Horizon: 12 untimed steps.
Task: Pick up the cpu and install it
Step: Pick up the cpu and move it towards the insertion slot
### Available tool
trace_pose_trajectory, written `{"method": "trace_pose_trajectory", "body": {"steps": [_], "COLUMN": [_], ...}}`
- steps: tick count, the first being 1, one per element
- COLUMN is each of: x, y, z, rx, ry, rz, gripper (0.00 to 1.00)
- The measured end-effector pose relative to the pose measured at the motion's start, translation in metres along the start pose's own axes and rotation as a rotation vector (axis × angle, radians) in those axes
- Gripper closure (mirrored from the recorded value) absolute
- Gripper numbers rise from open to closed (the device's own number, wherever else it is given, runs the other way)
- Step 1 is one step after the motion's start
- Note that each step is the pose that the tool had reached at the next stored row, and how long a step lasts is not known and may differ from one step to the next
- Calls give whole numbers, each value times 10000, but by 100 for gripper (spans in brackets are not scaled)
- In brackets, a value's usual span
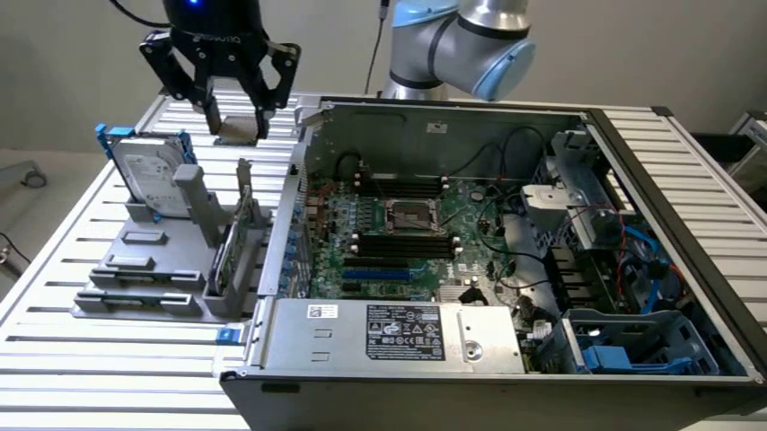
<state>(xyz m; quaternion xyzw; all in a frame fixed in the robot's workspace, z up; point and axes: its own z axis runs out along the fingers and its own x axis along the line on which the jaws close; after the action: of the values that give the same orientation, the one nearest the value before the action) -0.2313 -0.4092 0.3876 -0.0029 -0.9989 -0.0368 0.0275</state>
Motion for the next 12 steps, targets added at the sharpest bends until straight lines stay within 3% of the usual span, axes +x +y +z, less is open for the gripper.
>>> {"method": "trace_pose_trajectory", "body": {"steps": [12], "x": [-545], "y": [59], "z": [-27], "rx": [-2], "ry": [1], "rz": [-1], "gripper": [45]}}
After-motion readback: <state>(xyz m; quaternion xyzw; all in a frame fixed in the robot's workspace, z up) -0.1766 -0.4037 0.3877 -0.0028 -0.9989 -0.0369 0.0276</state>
